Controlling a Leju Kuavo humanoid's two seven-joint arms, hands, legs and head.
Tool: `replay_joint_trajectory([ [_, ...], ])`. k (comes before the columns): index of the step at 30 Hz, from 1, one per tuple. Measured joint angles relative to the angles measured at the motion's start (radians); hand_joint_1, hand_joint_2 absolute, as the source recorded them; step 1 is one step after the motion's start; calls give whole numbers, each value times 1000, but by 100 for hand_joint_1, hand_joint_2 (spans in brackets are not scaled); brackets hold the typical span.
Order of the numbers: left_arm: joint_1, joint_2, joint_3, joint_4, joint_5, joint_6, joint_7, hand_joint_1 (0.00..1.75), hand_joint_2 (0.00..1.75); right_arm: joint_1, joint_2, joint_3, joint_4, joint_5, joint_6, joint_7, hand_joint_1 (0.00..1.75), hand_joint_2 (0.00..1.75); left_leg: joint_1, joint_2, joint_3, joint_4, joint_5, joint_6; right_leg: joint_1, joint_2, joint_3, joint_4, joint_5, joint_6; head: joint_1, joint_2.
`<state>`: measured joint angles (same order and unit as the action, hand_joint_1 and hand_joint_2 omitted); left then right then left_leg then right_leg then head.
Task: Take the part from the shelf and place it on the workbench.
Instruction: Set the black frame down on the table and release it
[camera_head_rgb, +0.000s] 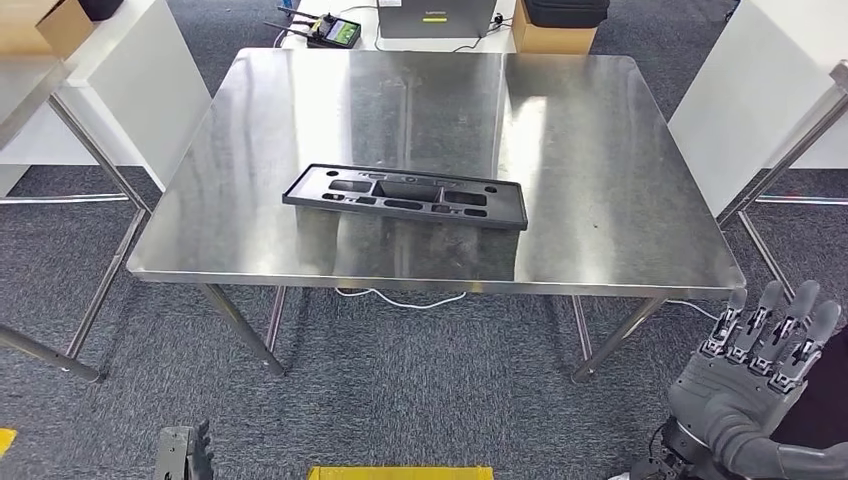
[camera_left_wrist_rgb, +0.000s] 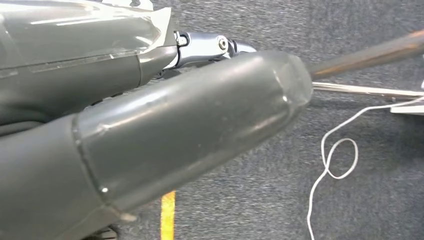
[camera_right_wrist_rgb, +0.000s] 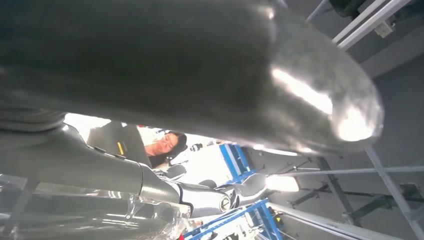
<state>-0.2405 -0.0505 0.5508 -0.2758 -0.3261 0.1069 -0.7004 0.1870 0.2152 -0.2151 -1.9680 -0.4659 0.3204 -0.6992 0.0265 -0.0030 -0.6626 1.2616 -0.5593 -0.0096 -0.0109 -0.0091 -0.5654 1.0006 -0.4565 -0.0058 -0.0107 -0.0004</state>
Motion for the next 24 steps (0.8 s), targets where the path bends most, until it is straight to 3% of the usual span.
replay_joint_trajectory([
  [1, 0, 0, -1, 0, 0, 0, 0, 0, 0, 0, 0, 0, 0, 0, 0, 0, 0, 0, 8, 0, 37, -40, 29, -7, -2, 0, -13, 6, 6, 4, 0, 0],
  [2, -1, -1, -2, 0, 0, 1, 0, 0, 0, -1, 0, -1, 0, 0, -1, 0, 0, 0, 13, 0, 78, -94, 40, -14, -3, 0, -25, 13, 10, 10, -1, 0],
  [4, -3, -2, -4, -4, 2, 3, 0, 0, 0, -3, 1, -2, 0, 0, -5, 0, 0, 0, 12, -6, 137, -191, 32, -16, -2, -1, -41, 24, 20, 25, 1, 0],
  [6, -3, -2, -4, -6, 6, 4, 0, 0, 0, -5, 2, -2, 0, 0, -11, 0, 0, 0, -1, -10, 144, -218, 26, 0, 0, -2, -48, 25, 34, 44, 3, 0],
  [8, -3, -2, -5, -7, 11, 6, 0, 0, 0, -3, 1, -2, 0, -1, -17, 0, 0, 0, -10, -6, 130, -224, 45, 28, -2, -1, -60, 31, 36, 58, 3, 0],
  [10, -4, -2, -8, -11, 13, 7, 0, 0, 0, -1, 1, -2, 0, -2, -21, 0, 0, 0, -15, -1, 108, -230, 67, 58, -4, 1, -94, 90, -18, 51, 5, 0],
  [12, -4, 0, -12, -14, 16, 8, 0, 0, 0, 2, 1, -2, 1, -2, -22, 0, 0, 0, -20, 1, 81, -230, 88, 72, -5, 3, -130, 212, -101, 35, 9, 0],
  [13, -3, 1, -13, -15, 19, 10, 0, 0, 0, 3, 0, -2, 2, -2, -23, 0, 0, 0, -23, 1, 68, -230, 98, 75, -4, 3, -139, 267, -125, 34, 9, 0],
  [14, -3, 1, -13, -15, 23, 13, 0, 0, 0, 5, 0, -2, 3, -2, -23, 0, 0, 0, -26, 2, 54, -229, 109, 75, -3, 4, -134, 299, -129, 37, 9, 0],
  [16, -2, 1, -15, -15, 31, 24, 0, 0, 0, 5, -1, -2, 6, 1, -24, 0, 0, 0, -30, 1, 27, -229, 131, 74, 2, 5, -78, 264, -95, 48, 10, 0],
  [18, 0, 1, -18, -20, 40, 38, 0, 0, 0, 0, -2, -2, 7, 6, -26, 0, 0, 0, -32, 1, 6, -228, 152, 68, 11, 5, 32, 123, -78, 45, 10, 0],
  [20, 3, 1, -21, -26, 47, 44, 0, 0, 0, -8, -2, -2, 7, 12, -31, 0, 0, 0, -33, 1, -3, -231, 172, 58, 19, 5, 103, 10, -92, 31, 8, 0],
  [22, 6, 1, -22, -30, 53, 48, 0, 0, 0, -12, -3, -2, 7, 20, -38, 0, 0, 0, -31, 1, -4, -236, 191, 45, 23, 5, 103, -17, -88, 17, 6, 0],
  [23, 9, 1, -22, -31, 55, 51, 0, 0, 0, -14, -4, -2, 8, 24, -42, 0, 0, 0, -29, 0, -8, -234, 189, 40, 20, 3, 98, -20, -78, 10, 7, 0],
  [24, 12, 2, -23, -32, 57, 53, 0, 0, 0, -16, -5, -3, 8, 28, -48, 0, 0, 0, -26, -1, -14, -221, 168, 33, 16, 2, 93, -24, -66, 0, 5, 0],
])
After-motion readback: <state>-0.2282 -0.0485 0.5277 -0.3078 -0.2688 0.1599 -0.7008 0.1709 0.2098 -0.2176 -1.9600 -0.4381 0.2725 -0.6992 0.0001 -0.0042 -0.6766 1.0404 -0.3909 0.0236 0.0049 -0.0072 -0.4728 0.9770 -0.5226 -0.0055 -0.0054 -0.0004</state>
